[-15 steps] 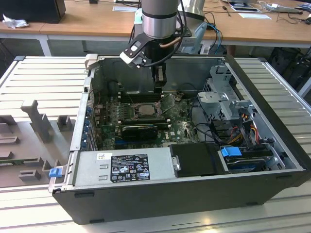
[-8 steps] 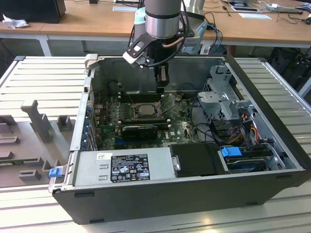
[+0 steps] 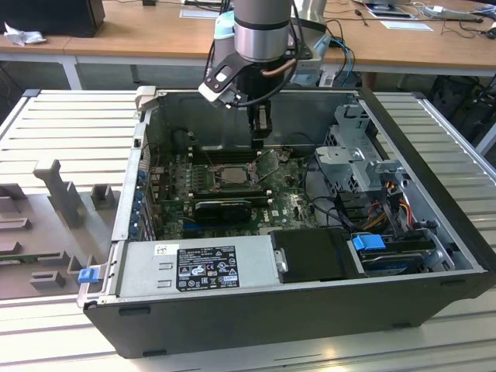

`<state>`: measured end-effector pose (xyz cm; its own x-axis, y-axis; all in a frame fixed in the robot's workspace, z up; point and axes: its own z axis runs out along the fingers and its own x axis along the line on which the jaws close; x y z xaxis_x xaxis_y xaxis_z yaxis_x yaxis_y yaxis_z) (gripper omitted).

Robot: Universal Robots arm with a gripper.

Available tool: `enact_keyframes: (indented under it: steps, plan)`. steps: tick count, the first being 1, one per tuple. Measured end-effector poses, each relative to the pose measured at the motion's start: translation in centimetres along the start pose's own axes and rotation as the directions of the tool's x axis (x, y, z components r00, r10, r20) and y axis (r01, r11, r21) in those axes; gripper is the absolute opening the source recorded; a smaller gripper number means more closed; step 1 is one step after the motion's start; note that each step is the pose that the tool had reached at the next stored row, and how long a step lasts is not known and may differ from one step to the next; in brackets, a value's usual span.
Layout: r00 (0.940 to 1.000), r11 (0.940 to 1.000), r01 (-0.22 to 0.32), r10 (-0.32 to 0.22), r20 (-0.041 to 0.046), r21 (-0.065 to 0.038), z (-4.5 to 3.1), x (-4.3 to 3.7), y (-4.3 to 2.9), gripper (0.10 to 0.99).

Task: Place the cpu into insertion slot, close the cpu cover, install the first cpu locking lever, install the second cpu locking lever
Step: 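Close the cpu cover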

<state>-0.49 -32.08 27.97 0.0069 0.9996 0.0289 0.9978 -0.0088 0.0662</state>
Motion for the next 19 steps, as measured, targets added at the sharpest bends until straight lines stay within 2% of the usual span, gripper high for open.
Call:
enact_keyframes:
  steps: [19]
  plan:
    - [1.0000, 1.0000, 0.000, 0.000, 0.0000, 0.000, 0.05, 0.01, 0.80, 0.106]
